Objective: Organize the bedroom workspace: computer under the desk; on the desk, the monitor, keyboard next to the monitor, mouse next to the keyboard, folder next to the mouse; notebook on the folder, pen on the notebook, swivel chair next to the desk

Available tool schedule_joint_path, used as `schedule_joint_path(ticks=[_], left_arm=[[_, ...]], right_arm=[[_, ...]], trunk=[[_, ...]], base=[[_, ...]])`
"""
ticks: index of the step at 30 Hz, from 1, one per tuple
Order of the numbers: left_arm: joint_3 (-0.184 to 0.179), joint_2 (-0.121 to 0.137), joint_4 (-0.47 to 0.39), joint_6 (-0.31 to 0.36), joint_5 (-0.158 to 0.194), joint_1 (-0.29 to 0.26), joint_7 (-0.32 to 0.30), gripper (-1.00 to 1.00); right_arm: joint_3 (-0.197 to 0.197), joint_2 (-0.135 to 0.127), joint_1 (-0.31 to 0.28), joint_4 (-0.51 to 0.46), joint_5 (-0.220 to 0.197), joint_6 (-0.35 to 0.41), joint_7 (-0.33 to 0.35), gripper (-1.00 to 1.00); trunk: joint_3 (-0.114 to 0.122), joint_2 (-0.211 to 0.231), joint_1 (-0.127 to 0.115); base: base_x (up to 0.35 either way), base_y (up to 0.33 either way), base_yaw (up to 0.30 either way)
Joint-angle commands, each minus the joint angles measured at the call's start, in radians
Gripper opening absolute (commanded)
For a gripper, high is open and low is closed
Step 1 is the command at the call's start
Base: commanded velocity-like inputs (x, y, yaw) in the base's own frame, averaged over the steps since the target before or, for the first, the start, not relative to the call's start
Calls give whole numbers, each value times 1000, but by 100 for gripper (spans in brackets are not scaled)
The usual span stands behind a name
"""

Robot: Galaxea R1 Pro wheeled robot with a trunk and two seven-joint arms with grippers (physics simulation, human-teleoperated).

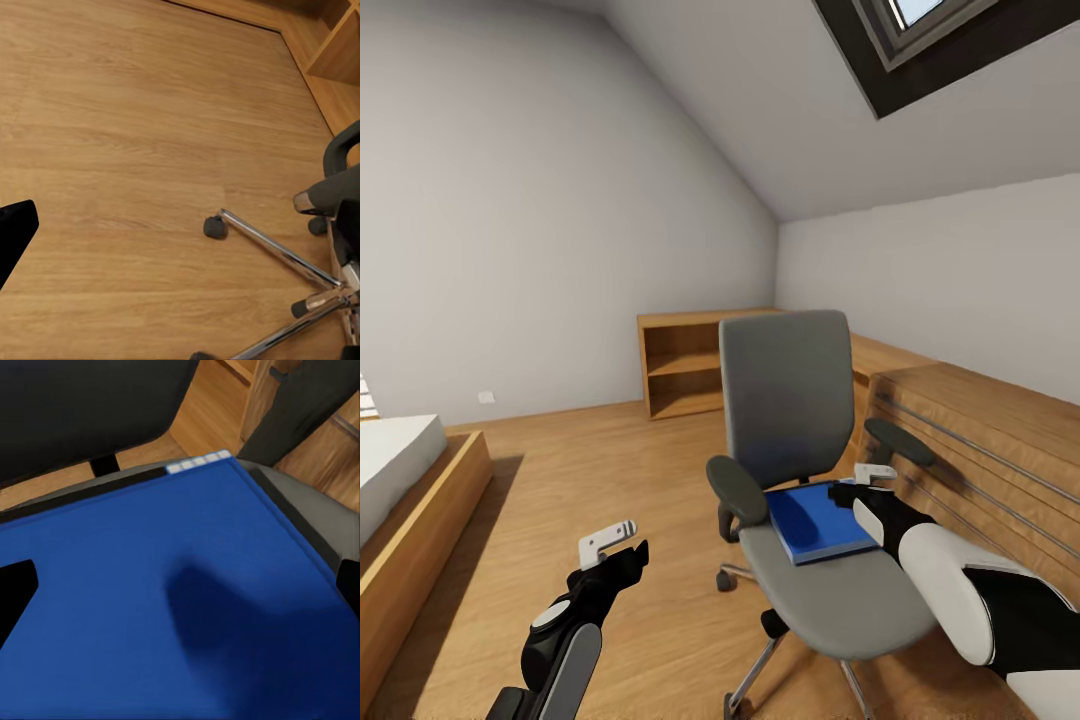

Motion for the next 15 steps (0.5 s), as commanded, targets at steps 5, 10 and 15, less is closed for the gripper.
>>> schedule_joint_path(ticks=[5,10,15], left_arm=[[0,0,-2,1,10,-1,10,100],[0,0,-2,1,10,-1,10,100],[0,0,-1,1,10,-1,10,100]], right_arm=[[-7,0,0,-2,2,5,-1,100],[-7,1,0,-2,2,5,-1,100],[-7,1,0,-2,2,5,-1,100]], trunk=[[-17,-36,19],[-32,-71,38],[-45,-99,54]], base=[[0,0,0],[0,0,0],[0,0,0]])
